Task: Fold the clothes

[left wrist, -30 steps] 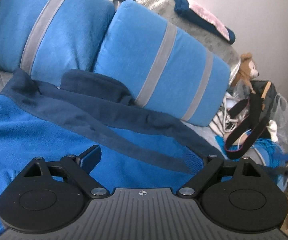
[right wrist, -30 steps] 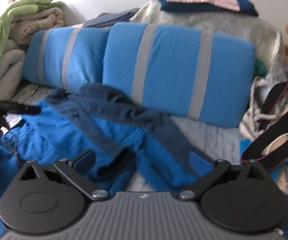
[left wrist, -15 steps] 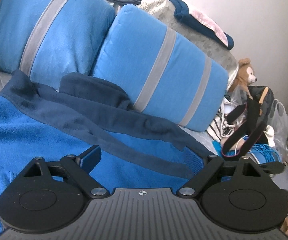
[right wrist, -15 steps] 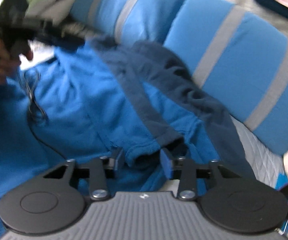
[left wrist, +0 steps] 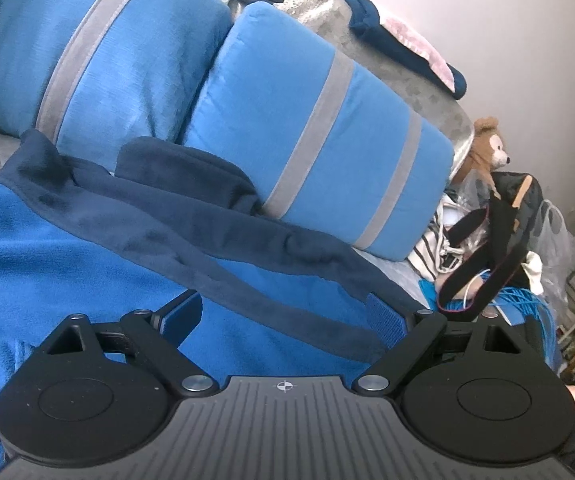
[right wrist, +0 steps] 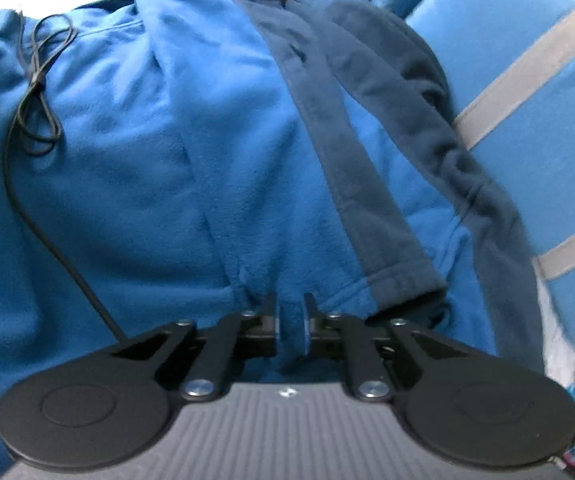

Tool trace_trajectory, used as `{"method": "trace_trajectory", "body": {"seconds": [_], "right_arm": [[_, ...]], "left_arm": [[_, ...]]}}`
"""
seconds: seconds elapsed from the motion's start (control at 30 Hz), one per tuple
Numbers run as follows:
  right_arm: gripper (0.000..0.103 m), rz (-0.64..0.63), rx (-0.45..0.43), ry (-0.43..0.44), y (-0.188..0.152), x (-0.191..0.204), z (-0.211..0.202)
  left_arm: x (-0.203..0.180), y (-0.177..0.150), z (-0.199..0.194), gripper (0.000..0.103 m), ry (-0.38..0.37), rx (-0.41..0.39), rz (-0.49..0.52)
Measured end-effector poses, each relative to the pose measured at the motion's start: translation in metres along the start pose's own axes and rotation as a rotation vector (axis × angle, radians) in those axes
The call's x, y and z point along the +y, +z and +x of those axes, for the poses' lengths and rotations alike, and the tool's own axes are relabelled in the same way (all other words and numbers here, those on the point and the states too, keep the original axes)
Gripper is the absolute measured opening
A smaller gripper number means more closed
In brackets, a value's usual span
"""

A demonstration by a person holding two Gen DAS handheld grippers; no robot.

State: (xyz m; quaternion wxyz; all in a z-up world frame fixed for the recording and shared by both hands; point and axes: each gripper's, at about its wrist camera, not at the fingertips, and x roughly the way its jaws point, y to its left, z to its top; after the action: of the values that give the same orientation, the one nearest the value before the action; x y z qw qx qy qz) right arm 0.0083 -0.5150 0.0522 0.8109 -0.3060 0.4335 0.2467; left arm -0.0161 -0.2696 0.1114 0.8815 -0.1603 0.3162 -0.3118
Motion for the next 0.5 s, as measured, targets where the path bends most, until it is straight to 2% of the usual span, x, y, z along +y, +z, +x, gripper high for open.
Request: {"method": "trace_trajectory", "body": {"seconds": [0.23, 0.27, 0.3, 0.4, 0.47, 0.5], "right_arm": [[0.011, 0.022, 0.031, 0.041, -0.001, 0.002, -0.008], [0.017, 0.027, 0.034, 0.049, -0.001, 0.002, -0.01], [0.032, 0.04, 0.035, 0.058, -0.002, 0.002, -0.014], [0.054, 0.098, -0.007, 0.036, -0.007, -0.001, -0.032], [0.081, 0.139, -0.063, 0.026, -0.013, -0.005, -0.049], [0.084, 0.161, -0.091, 0.017, -0.016, -0.008, -0.057]], "left_arm": [[0.0, 0.0, -0.001, 0.09, 0.004, 0.005, -0.005], [0.0, 0.0, -0.001, 0.09, 0.004, 0.005, -0.006], [0.0, 0.0, -0.001, 0.09, 0.005, 0.005, -0.005], [-0.001, 0.0, -0.001, 0.09, 0.007, 0.005, -0.003], [-0.001, -0.001, -0.001, 0.09, 0.01, 0.008, -0.003], [-0.001, -0.001, 0.0, 0.09, 0.011, 0.01, -0.003]]}}
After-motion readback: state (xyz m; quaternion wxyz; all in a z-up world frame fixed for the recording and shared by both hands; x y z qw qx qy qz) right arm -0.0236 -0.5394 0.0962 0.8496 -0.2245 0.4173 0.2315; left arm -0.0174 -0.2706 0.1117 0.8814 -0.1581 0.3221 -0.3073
